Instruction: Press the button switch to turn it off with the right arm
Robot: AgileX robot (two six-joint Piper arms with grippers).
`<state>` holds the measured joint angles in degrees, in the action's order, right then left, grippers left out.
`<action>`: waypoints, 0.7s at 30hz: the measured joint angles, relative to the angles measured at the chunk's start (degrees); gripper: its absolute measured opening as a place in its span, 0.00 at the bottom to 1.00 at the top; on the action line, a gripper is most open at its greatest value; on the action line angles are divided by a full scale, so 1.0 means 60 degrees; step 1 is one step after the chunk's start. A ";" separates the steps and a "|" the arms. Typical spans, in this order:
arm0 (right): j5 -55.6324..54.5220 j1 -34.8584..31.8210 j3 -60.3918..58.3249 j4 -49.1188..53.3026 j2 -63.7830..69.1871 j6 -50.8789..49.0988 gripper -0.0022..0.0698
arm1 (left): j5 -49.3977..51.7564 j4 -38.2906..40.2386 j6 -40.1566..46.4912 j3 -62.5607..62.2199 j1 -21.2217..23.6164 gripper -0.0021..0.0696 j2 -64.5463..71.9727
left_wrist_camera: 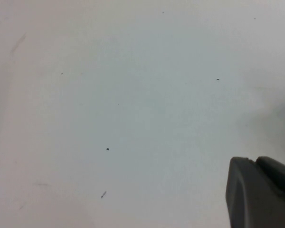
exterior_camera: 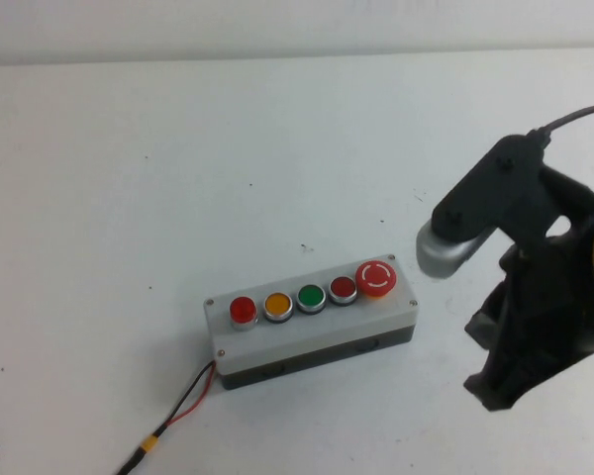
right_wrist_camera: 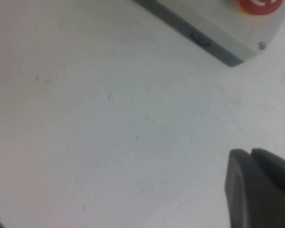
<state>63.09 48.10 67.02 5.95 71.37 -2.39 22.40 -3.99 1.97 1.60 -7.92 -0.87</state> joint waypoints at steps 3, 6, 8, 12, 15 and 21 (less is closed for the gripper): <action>-0.0887 -0.0657 -0.0264 -0.0040 -0.0284 0.0000 0.01 | 0.0000 0.0000 0.0000 0.0000 0.0000 0.03 0.0000; -0.2211 -0.1631 -0.0965 -0.0074 -0.0813 0.0000 0.01 | 0.0000 0.0000 0.0000 0.0000 0.0000 0.03 0.0000; -0.3314 -0.2294 -0.1698 -0.0096 -0.1264 0.0000 0.01 | 0.0000 0.0000 0.0000 0.0000 0.0000 0.03 0.0000; -0.5427 -0.3544 -0.3424 -0.0330 -0.2247 0.0000 0.01 | 0.0000 0.0000 0.0000 0.0000 0.0000 0.03 0.0000; -0.6629 -0.4566 -0.5029 -0.0690 -0.3313 0.0000 0.01 | 0.0000 0.0000 0.0000 0.0000 0.0000 0.03 0.0000; -0.8051 -0.6559 -0.7802 -0.1524 -0.5826 0.0000 0.01 | 0.0000 0.0000 0.0000 0.0000 0.0000 0.03 0.0000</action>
<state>14.79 8.75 20.21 -3.19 36.41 -2.39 22.40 -3.99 1.97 1.60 -7.92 -0.87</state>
